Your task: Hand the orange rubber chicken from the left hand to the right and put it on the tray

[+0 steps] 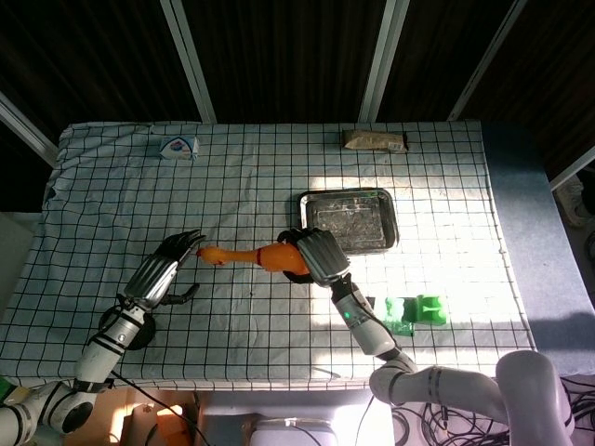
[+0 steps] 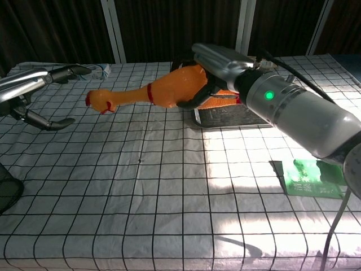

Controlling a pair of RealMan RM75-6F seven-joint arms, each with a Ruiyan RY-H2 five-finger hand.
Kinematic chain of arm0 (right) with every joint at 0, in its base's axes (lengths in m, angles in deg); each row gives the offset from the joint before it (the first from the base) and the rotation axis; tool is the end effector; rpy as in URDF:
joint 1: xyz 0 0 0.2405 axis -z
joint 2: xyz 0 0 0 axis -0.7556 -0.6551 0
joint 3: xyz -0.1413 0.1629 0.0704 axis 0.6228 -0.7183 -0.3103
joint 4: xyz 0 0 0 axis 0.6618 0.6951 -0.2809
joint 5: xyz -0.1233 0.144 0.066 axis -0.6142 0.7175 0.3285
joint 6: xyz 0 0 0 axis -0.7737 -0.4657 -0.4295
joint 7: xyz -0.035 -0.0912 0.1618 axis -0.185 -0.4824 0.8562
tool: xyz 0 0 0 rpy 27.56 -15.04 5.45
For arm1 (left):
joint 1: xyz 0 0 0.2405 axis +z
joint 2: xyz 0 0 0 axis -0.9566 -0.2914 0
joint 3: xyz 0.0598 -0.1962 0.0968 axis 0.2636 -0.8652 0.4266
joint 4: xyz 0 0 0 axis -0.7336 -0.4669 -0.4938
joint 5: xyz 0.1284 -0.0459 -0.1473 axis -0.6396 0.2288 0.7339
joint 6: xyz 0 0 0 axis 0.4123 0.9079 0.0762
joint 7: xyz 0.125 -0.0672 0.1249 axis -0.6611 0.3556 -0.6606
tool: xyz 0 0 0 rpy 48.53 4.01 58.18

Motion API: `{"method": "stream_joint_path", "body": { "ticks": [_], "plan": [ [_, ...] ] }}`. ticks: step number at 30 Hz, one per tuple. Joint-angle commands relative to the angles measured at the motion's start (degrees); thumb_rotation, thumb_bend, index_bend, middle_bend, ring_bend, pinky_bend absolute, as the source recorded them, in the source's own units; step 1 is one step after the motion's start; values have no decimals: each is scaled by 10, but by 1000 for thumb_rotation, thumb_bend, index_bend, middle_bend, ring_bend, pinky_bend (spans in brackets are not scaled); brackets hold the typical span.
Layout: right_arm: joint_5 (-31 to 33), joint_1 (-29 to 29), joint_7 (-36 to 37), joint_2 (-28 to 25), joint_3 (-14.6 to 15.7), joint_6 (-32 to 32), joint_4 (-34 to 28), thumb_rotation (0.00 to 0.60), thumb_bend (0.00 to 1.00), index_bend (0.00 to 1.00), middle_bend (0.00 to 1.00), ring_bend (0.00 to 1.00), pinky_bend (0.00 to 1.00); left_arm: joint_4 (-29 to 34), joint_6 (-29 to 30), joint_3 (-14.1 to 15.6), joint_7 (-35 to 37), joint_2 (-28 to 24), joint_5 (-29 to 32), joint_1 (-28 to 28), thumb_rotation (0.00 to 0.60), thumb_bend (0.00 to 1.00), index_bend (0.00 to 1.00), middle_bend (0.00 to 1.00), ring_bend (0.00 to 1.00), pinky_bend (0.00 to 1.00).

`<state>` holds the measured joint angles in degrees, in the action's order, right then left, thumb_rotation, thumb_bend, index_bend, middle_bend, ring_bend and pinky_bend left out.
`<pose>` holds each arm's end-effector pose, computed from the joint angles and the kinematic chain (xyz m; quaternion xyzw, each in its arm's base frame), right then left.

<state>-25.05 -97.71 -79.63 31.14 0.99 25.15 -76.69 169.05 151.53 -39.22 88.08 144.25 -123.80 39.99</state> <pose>-0.0293 -0.3726 -0.0458 0.6988 -0.3501 0.4947 0.3800 -0.1678 0.3433 0.0338 -0.6967 -0.4118 -0.4513 0.3759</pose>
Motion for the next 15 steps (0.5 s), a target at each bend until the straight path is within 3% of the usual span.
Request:
{"method": "stream_joint_path", "body": {
  "ticks": [1, 7, 15],
  "plan": [
    [-12, 7, -3, -12, 2, -12, 25, 600, 469, 1000, 858, 867, 1000, 7, 9, 3, -21, -17, -3, 5, 600, 328, 0, 0, 0, 61],
    [-19, 21, 12, -16, -4, -37, 150, 600, 469, 1000, 858, 867, 1000, 22, 33, 4, -51, -52, 19, 31, 600, 335, 0, 0, 0, 60],
    [4, 9, 105, 65, -28, -20, 345, 600, 469, 981, 858, 852, 999, -2, 19, 5, -35, -50, 39, 38, 600, 345, 0, 0, 0, 50]
  ]
}}
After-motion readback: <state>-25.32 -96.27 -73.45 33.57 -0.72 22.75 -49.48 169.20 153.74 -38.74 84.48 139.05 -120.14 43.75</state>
